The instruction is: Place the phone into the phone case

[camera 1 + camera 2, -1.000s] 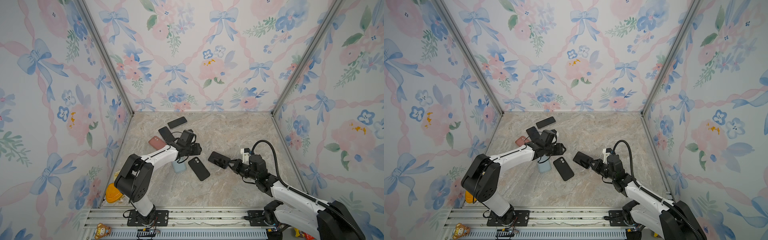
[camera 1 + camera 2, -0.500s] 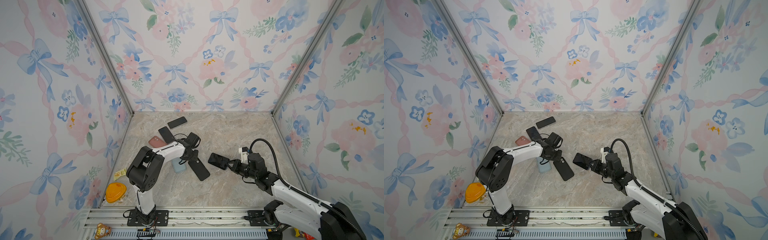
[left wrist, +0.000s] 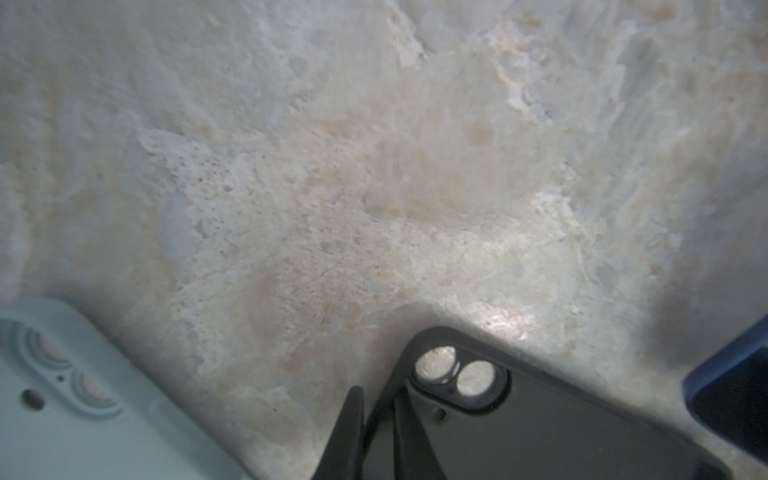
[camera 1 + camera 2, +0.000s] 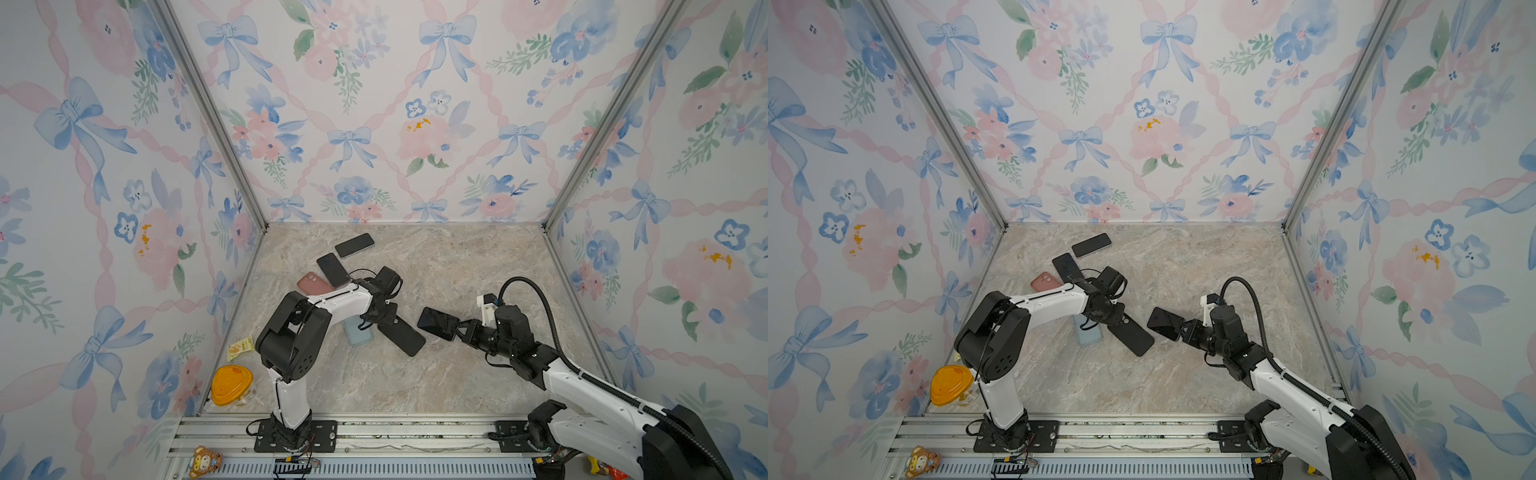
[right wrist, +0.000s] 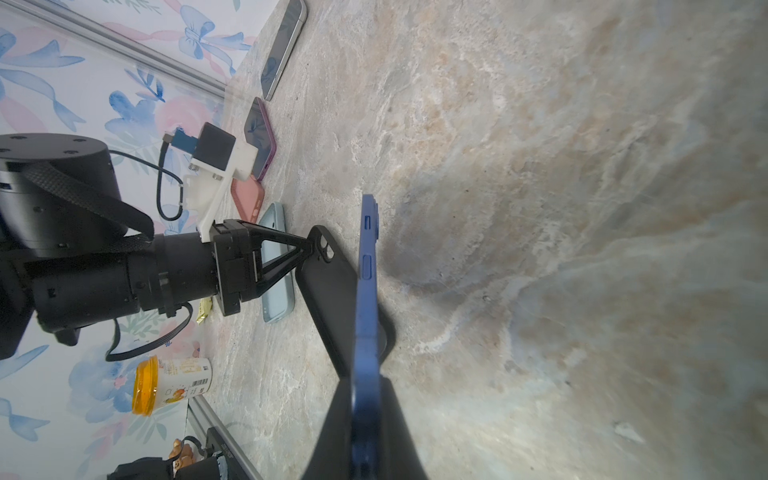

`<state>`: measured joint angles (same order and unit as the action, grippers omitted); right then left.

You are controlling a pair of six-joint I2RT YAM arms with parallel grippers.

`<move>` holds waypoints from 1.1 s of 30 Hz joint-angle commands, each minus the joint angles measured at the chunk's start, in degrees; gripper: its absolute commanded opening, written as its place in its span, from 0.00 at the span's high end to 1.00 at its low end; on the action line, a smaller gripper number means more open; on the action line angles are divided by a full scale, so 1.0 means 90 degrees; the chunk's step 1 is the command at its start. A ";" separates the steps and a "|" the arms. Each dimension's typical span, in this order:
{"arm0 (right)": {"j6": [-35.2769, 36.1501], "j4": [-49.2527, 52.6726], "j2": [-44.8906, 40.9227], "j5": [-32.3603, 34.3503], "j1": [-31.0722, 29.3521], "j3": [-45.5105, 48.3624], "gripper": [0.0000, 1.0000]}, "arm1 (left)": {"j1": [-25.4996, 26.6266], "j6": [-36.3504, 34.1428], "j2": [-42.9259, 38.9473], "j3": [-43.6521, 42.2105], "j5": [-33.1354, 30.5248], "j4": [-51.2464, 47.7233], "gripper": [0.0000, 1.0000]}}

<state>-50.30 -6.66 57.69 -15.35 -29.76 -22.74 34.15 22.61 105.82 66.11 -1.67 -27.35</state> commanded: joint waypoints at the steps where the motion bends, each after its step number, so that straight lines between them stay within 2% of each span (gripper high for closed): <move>1: 0.0215 0.0097 -0.0280 0.0073 -0.0063 -0.0386 0.90 | 0.0034 -0.0042 0.0015 0.0035 -0.0059 -0.0176 0.89; 13: 0.0840 0.1356 -0.0625 0.0354 -0.0016 -0.0950 0.89 | 0.0097 0.0323 -0.0100 -0.0093 0.0178 -0.0176 0.95; 18: 0.0770 0.1338 -0.0438 0.0061 -0.0020 -0.1083 0.89 | 0.0187 0.0556 -0.0101 -0.0027 0.0321 -0.0165 0.94; 23: 0.0356 0.1283 -0.0122 -0.0268 -0.0075 -0.1240 0.90 | 0.0286 0.0804 -0.0117 0.0091 0.0593 -0.0149 0.92; 30: 0.0336 0.1227 0.0341 -0.0783 -0.0082 -0.1409 0.90 | 0.0317 0.1005 -0.0278 0.0019 0.0734 -0.0133 0.88; 33: 0.0313 0.1068 0.0481 -0.0902 -0.0092 -0.1384 0.90 | 0.0307 0.1057 -0.0487 -0.0057 0.0721 -0.0062 0.83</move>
<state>-46.74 6.26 61.30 -20.40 -29.89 -33.06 36.77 30.72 104.99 66.08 3.95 -27.38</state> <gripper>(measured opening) 0.107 0.160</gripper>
